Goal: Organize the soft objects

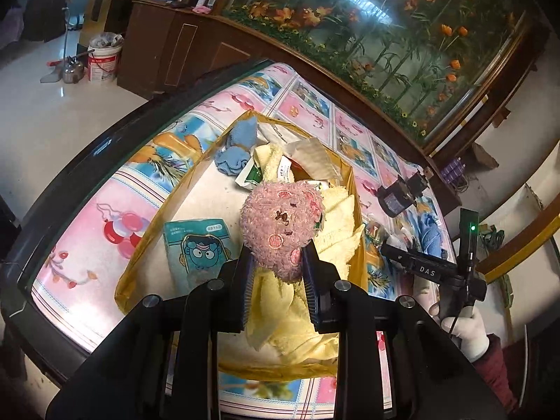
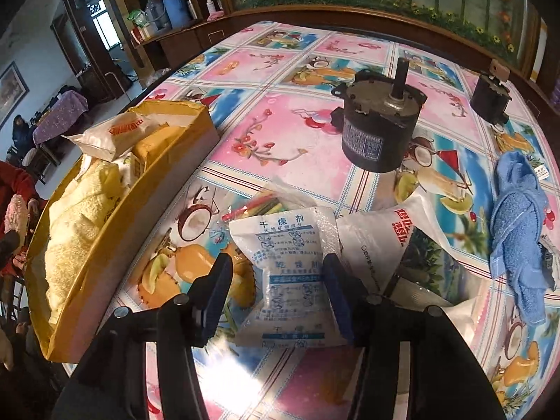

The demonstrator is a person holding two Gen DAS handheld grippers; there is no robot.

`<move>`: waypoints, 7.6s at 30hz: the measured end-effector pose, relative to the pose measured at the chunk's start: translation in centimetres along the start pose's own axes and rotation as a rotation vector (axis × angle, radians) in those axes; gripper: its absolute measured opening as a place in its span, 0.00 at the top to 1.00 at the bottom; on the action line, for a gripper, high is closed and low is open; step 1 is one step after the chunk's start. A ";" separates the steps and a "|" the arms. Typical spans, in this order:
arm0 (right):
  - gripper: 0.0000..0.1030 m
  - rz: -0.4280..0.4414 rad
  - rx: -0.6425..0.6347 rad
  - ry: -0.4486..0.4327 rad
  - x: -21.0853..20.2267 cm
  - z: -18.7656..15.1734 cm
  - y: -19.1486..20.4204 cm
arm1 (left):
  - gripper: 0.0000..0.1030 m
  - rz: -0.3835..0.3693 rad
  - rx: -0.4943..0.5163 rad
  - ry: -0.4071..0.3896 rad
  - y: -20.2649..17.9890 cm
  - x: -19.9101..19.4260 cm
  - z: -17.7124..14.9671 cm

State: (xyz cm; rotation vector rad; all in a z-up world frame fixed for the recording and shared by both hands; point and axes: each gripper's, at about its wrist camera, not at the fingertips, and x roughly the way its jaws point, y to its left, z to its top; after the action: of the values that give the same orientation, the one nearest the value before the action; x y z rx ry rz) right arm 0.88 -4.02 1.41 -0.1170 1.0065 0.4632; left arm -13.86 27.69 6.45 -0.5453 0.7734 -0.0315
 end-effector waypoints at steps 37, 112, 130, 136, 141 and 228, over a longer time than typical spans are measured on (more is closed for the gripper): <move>0.71 0.523 -0.105 0.070 -1.7 -1.7 19.5 | 0.68 0.131 0.054 0.039 2.3 3.0 5.3; 0.44 -0.129 0.406 -0.107 -4.7 0.9 -18.2 | 0.46 -0.033 0.517 0.234 -20.2 12.2 -11.5; 0.53 0.114 0.087 -0.004 -5.5 -3.7 -8.7 | 0.41 -0.228 0.321 0.251 -17.3 12.1 -10.1; 0.45 0.169 -0.052 -0.008 -8.8 -8.1 -5.3 | 0.40 -0.247 0.260 0.271 -16.9 11.6 -8.9; 0.43 0.112 -0.104 -0.032 -9.9 -9.5 -4.9 | 0.40 -0.273 0.291 0.257 -19.8 11.5 -6.2; 0.53 0.220 0.159 -0.136 -9.4 -10.4 -4.1 | 0.60 -0.020 0.653 0.177 -16.6 6.6 -7.0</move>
State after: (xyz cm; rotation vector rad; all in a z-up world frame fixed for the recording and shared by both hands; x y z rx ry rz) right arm -9.74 -13.82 3.23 0.1674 0.9224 0.5815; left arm -11.03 8.72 6.01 0.0724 0.8743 -0.3426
